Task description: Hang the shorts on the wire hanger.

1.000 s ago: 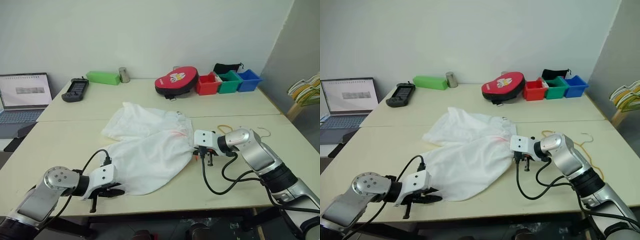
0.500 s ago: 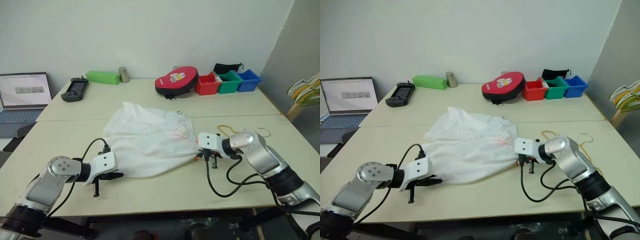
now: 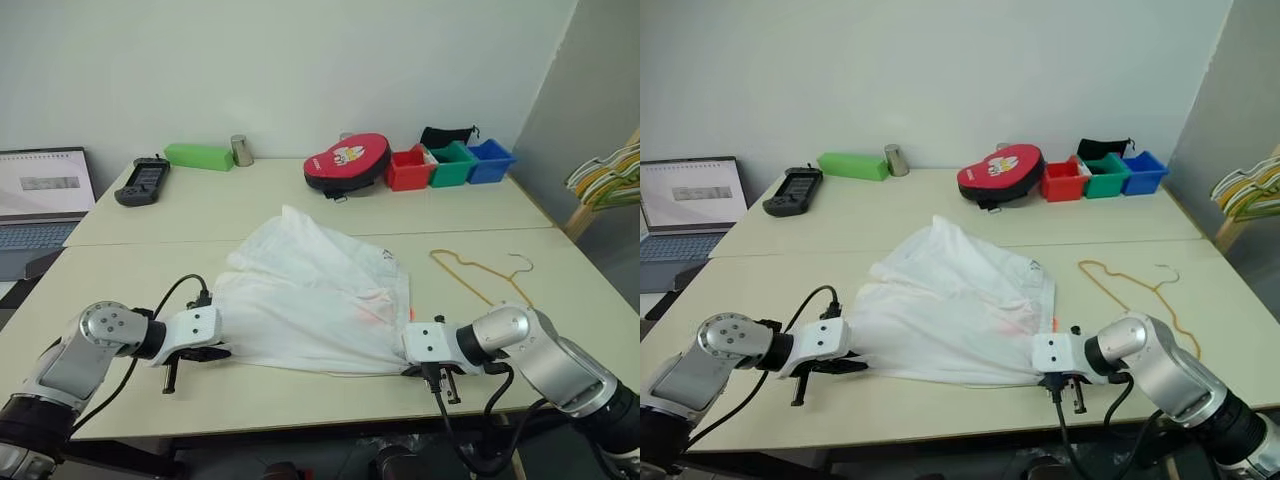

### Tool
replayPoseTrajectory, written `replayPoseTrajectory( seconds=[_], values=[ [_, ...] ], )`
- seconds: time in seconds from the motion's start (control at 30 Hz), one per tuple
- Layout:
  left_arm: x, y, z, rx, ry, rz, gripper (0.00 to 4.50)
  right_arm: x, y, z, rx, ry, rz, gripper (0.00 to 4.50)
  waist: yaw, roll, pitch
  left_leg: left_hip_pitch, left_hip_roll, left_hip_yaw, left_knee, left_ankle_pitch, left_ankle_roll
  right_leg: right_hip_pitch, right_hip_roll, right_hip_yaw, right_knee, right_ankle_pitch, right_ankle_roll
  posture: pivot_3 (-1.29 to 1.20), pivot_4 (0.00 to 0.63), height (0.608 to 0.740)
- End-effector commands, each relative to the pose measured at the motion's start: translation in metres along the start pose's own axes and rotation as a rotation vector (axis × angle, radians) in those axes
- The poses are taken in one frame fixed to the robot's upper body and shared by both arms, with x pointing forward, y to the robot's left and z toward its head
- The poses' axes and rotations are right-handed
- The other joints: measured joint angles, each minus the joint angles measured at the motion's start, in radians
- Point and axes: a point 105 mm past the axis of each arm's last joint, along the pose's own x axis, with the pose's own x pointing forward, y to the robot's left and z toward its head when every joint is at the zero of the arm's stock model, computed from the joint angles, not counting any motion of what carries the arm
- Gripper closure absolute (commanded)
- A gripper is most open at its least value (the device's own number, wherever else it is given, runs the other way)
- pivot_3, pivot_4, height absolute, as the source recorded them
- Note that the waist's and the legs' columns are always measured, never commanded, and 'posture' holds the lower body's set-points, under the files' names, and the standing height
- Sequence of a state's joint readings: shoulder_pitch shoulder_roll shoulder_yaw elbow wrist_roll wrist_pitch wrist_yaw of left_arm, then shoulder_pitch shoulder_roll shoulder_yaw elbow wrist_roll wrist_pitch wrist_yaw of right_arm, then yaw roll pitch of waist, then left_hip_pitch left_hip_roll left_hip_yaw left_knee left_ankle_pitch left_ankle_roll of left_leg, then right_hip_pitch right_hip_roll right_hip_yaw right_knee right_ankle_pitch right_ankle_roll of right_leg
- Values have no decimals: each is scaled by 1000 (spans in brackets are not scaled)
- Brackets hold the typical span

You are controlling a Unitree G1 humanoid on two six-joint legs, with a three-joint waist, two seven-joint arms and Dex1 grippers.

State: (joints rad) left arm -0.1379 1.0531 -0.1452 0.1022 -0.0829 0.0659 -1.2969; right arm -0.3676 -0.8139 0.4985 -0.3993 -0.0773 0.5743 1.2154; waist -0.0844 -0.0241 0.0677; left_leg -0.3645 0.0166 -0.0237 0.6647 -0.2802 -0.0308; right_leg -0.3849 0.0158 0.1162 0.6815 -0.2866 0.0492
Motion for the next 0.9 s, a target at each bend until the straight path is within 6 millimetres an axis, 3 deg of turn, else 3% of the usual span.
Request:
replayPoseTrajectory(
  seconds=[0.03, 0.23, 0.37, 0.4, 0.5, 0.53, 0.77, 0.87, 0.9],
  values=[
    [-18, -27, -4, -38, 45, -131, 4464, -6, -26, -5, -3, 31, -99, 4500, -9, -1, 0, 0, 1, 0, 0, 0, 0, -1, 0, 1, 0, 0, 0, -14, 22, 740],
    [-22, -37, 0, -94, 19, -147, 4464, -5, -32, -4, -23, 20, -82, 4500, 2, -1, 4, -1, 10, 1, -2, 0, 0, -2, 1, -2, 0, 0, -1, -8, 39, 740],
    [-14, -16, -5, -86, -3, -13, 4464, -8, -14, -7, -48, 34, 26, 4500, 10, 2, 6, 0, 10, 0, -2, 0, 0, -2, 1, -4, 0, 0, -2, 10, 41, 740],
    [-14, -14, -5, -84, -8, -2, 4027, -9, -12, -8, -53, 38, 36, 3904, 12, 2, 6, 0, 10, 0, -2, 0, 0, -2, 1, -4, 0, 0, -2, 10, 41, 740],
    [-16, -10, -6, -66, -11, 17, 3481, -16, -13, -11, -82, 56, 42, 3268, 19, 2, 6, 0, 10, 1, -2, 0, 0, -2, 1, -4, 0, -1, -2, 10, 41, 740],
    [-18, -10, -5, -69, -17, 17, 3161, -18, -14, -10, -96, 58, 39, 2860, 18, 2, 6, 0, 10, 1, -2, 0, 0, -2, 1, -4, -1, -1, -2, 19, 42, 740],
    [-39, -17, 13, -48, -70, -12, 1741, -43, -33, 8, -219, 7, -79, 1256, 23, 3, 9, 0, 11, 1, -2, 0, 0, -3, 2, -4, 0, -1, -3, 24, 53, 740],
    [-50, -25, 26, -36, -90, -13, 1130, -46, -30, 16, -257, -20, -91, 564, 28, 2, 14, -1, 11, 1, -2, 0, 0, -3, 2, -4, 0, -1, -3, 24, 53, 740],
    [-51, -28, 30, -34, -100, -12, 1130, -44, -27, 18, -256, -34, -92, 564, 28, 2, 15, -1, 11, 2, -2, -1, 0, -3, 2, -3, 0, -1, -4, 24, 53, 740]
  ],
)
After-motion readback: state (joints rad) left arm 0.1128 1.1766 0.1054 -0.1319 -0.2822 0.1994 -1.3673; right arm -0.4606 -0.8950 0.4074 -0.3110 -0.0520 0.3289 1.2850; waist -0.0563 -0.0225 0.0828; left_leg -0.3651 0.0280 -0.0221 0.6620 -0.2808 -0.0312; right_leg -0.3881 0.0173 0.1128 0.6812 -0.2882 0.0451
